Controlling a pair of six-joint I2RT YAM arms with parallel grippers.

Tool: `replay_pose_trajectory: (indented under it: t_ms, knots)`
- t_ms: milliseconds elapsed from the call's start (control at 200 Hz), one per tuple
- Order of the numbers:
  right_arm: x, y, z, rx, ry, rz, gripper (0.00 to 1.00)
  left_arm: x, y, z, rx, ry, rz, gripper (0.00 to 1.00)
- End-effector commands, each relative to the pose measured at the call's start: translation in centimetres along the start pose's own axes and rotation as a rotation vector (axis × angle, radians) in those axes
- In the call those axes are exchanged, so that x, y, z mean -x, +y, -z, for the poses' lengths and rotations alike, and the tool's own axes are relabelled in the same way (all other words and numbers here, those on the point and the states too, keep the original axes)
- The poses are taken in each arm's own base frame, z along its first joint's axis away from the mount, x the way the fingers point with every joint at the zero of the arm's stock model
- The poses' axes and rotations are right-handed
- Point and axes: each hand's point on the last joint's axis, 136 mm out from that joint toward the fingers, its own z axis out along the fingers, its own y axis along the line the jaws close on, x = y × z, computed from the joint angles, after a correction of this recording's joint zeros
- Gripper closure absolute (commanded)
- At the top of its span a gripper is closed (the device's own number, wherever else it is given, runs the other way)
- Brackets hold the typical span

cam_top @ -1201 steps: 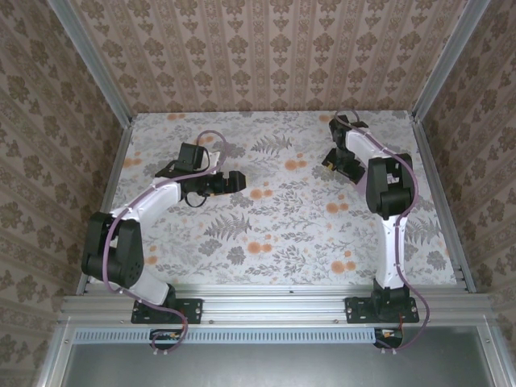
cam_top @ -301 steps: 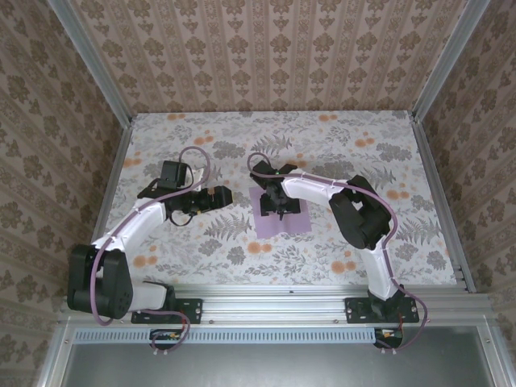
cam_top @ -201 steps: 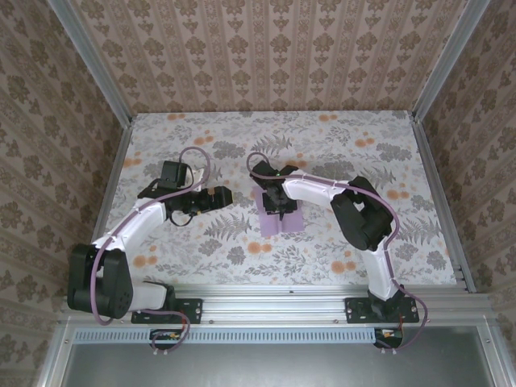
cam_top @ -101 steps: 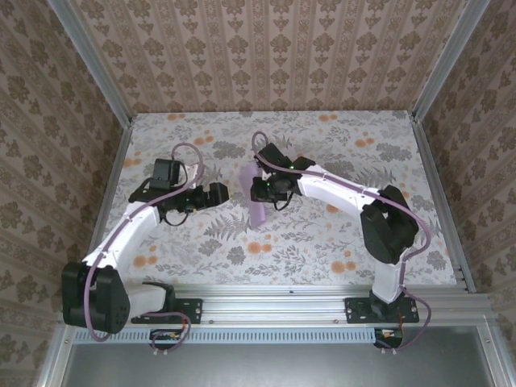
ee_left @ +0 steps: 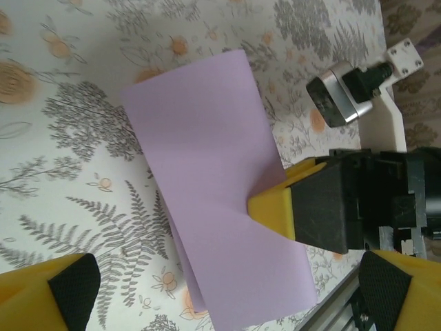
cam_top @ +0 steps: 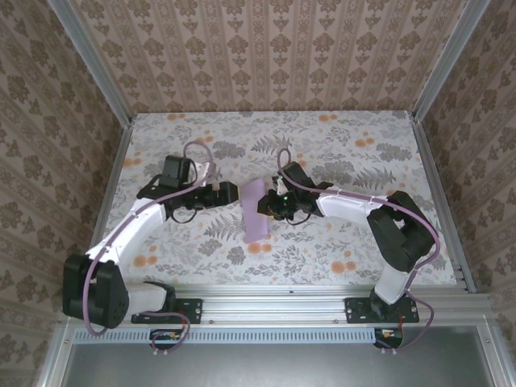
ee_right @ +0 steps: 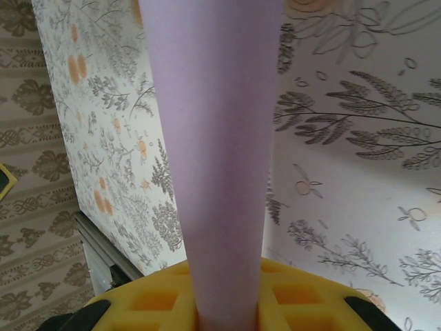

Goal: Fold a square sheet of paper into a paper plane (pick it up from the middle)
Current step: Fold the square sheet of paper in half at the center of the table, then hold the square sheet of paper at the center of the table.

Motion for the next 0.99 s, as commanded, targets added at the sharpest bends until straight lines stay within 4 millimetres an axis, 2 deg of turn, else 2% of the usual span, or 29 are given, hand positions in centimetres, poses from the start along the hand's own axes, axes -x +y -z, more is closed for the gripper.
replay_pose_trajectory:
  t_ms: [0, 170, 475, 540, 990]
  knots:
    - [0.2, -0.6, -0.5, 0.037, 0.014, -0.023, 0.76, 0.2, -0.2, -1.4, -0.017, 0.003, 0.009, 0.0]
    - [0.3, -3.1, -1.0, -0.004, 0.013, -0.048, 0.76, -0.4, -0.7, -3.2, -0.019, 0.038, 0.004, 0.01]
    - [0.2, -6.5, -1.5, -0.059, 0.004, -0.096, 0.72, -1.5, 0.3, -5.2, 0.003, 0.088, 0.029, 0.14]
    - [0.2, -6.8, -1.4, -0.059, -0.002, -0.108, 0.71, -2.5, 0.0, -5.8, 0.009, 0.109, 0.016, 0.17]
    - [0.2, -8.8, -1.8, -0.106, -0.041, -0.186, 0.67, -4.4, 0.2, -8.9, 0.009, 0.156, 0.027, 0.5]
